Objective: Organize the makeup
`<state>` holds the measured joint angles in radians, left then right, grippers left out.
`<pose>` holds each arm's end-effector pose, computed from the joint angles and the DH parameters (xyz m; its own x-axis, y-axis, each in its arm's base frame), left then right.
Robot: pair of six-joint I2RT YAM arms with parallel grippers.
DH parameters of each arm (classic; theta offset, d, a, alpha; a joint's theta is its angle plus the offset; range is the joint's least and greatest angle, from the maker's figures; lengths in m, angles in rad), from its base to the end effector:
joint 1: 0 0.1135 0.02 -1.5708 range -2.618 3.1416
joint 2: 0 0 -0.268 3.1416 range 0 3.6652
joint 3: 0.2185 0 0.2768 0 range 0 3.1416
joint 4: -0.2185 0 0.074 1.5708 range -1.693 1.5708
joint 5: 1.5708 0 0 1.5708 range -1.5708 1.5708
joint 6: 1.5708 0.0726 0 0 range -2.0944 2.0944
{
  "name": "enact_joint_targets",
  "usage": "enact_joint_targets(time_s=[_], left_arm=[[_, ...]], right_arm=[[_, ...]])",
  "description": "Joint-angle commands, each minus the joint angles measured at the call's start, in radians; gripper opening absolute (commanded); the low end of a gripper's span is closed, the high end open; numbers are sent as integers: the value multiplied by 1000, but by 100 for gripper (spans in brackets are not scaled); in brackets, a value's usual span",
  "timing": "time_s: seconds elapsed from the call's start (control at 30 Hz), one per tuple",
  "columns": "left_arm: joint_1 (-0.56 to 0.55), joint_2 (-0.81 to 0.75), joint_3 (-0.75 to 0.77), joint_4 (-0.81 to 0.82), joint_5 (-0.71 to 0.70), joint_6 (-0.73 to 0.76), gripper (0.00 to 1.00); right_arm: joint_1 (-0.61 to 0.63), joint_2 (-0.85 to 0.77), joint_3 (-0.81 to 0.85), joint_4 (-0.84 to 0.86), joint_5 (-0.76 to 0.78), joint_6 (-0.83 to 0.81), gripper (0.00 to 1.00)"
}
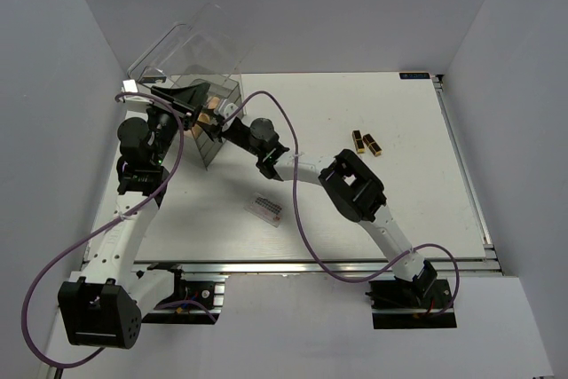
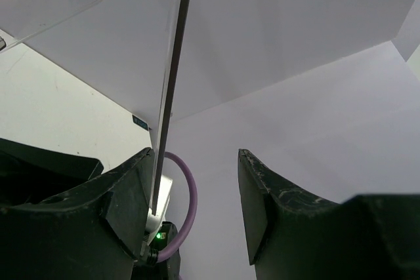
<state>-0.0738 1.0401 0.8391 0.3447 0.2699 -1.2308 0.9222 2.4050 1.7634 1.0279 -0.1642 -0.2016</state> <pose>0.3013 -0.0417 0.3701 -0.2675 -0.8913 -0.3661 0.2461 0.3041 -0.9203 0.3565 0.4900 0.2347 0.3987 0.1990 -0.8952 -0.8143 0.5258 -0.2458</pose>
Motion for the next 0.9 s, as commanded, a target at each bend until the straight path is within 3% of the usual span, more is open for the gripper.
enact_joint_targets(time_s=[0.0,0.1,0.27,0.37,0.43,0.57,0.67,0.73,0.77,0.8,0.83,0.87], left_arm=[[-1,-22,49,19,15,2,62],[-1,-22,49,14,20,2,62],[-1,-14,49,20,20,2,62],[-1,-11,48,31,20,2,62],[-1,-11,49,37,23,7,62],[0,-18,32,62,20,8,62],[0,-26,8,86,22,1,62],[2,-29,-3,92,25,2,62],[2,-31,-5,94,31,2,62],[2,-31,-5,96,32,4,62],[2,-31,-6,97,35,7,62],[2,-31,-5,93,40,13,62]], right_arm=[[-6,-3,-2,87,-17,-39,47],[-8,-3,2,89,-32,-45,53],[-14,-10,8,92,-41,-44,49],[-29,-76,-47,113,-47,-33,33],[-51,-183,-186,139,-87,-38,20],[-117,-420,-497,155,-352,-36,5],[-196,-617,-646,-56,-551,-27,3],[-253,-727,-638,-416,-619,-71,6],[-266,-748,-616,-560,-659,-103,9],[-282,-774,-590,-701,-679,-186,23],[-313,-784,-538,-967,-693,-234,28],[-328,-791,-518,-1102,-693,-284,31]])
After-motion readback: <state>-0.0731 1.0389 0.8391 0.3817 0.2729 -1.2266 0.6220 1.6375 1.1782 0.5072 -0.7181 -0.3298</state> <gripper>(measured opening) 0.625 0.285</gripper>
